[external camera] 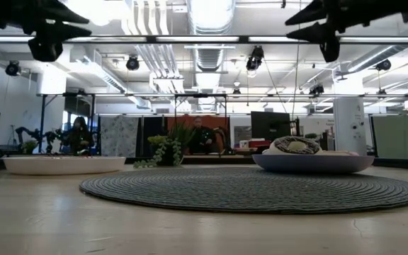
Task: Pick & Place donuts
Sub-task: Return to Home Position
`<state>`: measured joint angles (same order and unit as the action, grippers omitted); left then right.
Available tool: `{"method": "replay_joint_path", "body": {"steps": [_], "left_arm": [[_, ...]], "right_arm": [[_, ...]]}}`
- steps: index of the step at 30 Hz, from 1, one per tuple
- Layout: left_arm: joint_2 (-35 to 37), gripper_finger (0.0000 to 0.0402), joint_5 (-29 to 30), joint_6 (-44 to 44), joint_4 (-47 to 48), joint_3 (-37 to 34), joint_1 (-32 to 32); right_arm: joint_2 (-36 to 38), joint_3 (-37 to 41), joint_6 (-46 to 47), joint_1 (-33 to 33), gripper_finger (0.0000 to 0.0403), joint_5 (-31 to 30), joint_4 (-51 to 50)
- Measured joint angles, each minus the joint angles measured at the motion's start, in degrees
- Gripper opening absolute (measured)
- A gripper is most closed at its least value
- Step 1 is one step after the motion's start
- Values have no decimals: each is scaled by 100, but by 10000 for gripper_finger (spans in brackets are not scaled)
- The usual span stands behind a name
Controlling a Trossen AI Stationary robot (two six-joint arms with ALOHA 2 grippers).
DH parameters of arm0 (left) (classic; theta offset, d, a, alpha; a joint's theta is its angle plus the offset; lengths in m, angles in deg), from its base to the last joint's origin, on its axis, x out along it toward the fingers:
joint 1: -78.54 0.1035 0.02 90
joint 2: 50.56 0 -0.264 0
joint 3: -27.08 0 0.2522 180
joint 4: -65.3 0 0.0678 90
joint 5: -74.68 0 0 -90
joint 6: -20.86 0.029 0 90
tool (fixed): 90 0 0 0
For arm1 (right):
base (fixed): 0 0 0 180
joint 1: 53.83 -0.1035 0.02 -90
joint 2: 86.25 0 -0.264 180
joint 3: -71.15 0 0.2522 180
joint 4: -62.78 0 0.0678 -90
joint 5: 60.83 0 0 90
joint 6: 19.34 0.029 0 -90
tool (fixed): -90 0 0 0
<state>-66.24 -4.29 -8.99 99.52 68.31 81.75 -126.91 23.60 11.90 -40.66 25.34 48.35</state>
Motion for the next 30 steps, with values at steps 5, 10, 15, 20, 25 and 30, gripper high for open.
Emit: {"method": "replay_joint_path", "body": {"steps": [5,10,15,20,25,30], "left_arm": [[426,80,-176,-167,-944,-895,4],[761,80,-322,-438,-1652,-1572,4],[1056,80,-326,-470,-1594,-1792,4],[1294,80,-235,-470,-1098,-1843,4],[1385,80,218,-691,-604,-1847,3],[1320,80,276,-993,-602,-1843,4]], "right_arm": [[670,1035,-15,-18,123,247,1377],[1177,1687,223,-20,123,511,1456],[1518,2250,466,-20,123,501,1456],[1729,2653,622,-20,123,493,1480],[1818,2980,901,-16,123,453,1460],[1806,3275,885,-16,123,405,1425]]}}
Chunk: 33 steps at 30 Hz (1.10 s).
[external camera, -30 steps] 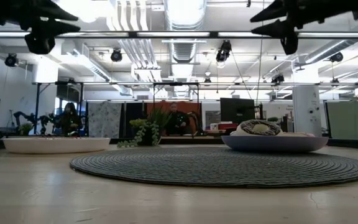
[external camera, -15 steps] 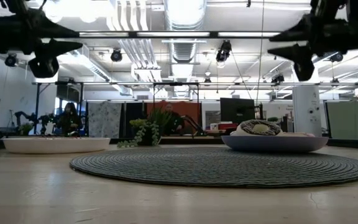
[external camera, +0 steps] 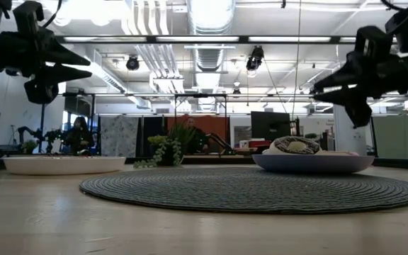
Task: Pick & Place donuts
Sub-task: Return to Home Position
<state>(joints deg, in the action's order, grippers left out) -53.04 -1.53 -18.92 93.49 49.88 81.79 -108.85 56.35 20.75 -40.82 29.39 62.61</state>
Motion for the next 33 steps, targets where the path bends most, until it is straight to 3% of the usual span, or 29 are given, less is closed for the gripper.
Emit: {"method": "replay_joint_path", "body": {"steps": [11,18,27,33], "left_arm": [[36,80,-17,-15,5,-88,-48],[229,80,-33,-8,-164,-391,-75],[219,80,-80,-12,-1699,-853,-79],[249,80,-61,-16,-1751,-857,-87]], "right_arm": [[143,52,-58,-4,123,-1,-623],[1103,52,-64,-90,123,3,-744],[2185,52,-65,-195,123,-5,-743],[2261,50,-65,-723,123,-27,-734]]}}
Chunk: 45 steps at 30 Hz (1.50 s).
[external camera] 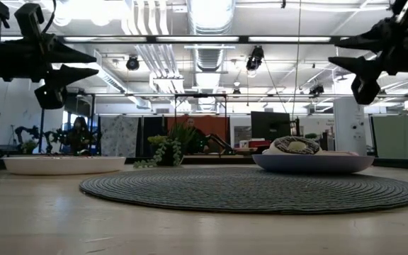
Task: Pick & Place donuts
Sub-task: Return to Home Position
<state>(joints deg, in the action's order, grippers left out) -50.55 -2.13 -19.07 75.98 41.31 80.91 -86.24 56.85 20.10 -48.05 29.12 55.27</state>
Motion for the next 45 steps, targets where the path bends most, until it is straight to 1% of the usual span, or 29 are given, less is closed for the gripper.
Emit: {"method": "replay_joint_path", "body": {"steps": [4,7,16,21,33,42,44,45], "left_arm": [[0,80,18,1,-8,-2,-3],[0,80,24,0,-12,-2,-9],[0,80,24,1,-16,-9,-16],[0,80,26,1,-18,-9,-130],[0,80,24,1,-23,-11,-138],[0,80,20,12,-26,-13,-523],[0,80,-38,245,6,-13,-604],[0,80,-180,557,48,-13,-608]], "right_arm": [[0,0,0,-582,123,7,-9],[2,0,0,-745,123,5,-4],[0,0,0,-735,123,2,-5],[0,0,0,-729,123,0,-5],[-190,0,0,-729,123,-2,4],[-209,0,0,-729,123,-2,-5],[-207,0,0,-729,123,-2,-5],[-208,0,0,-729,123,-2,-5]]}}
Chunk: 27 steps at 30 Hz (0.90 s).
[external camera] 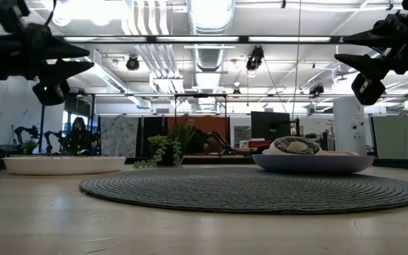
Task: Pick & Place donuts
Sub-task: Return to Home Position
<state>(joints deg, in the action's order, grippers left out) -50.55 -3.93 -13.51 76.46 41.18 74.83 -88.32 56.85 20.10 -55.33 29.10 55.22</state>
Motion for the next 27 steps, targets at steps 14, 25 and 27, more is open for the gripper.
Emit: {"method": "replay_joint_path", "body": {"steps": [14,25,27], "left_arm": [[0,80,-620,3567,91,-2,536],[0,80,-762,3332,104,-2,590],[0,80,-762,3277,104,-2,590]], "right_arm": [[7,0,0,0,123,-7,0],[9,0,0,0,123,-4,0],[9,0,0,0,123,-4,0]]}}
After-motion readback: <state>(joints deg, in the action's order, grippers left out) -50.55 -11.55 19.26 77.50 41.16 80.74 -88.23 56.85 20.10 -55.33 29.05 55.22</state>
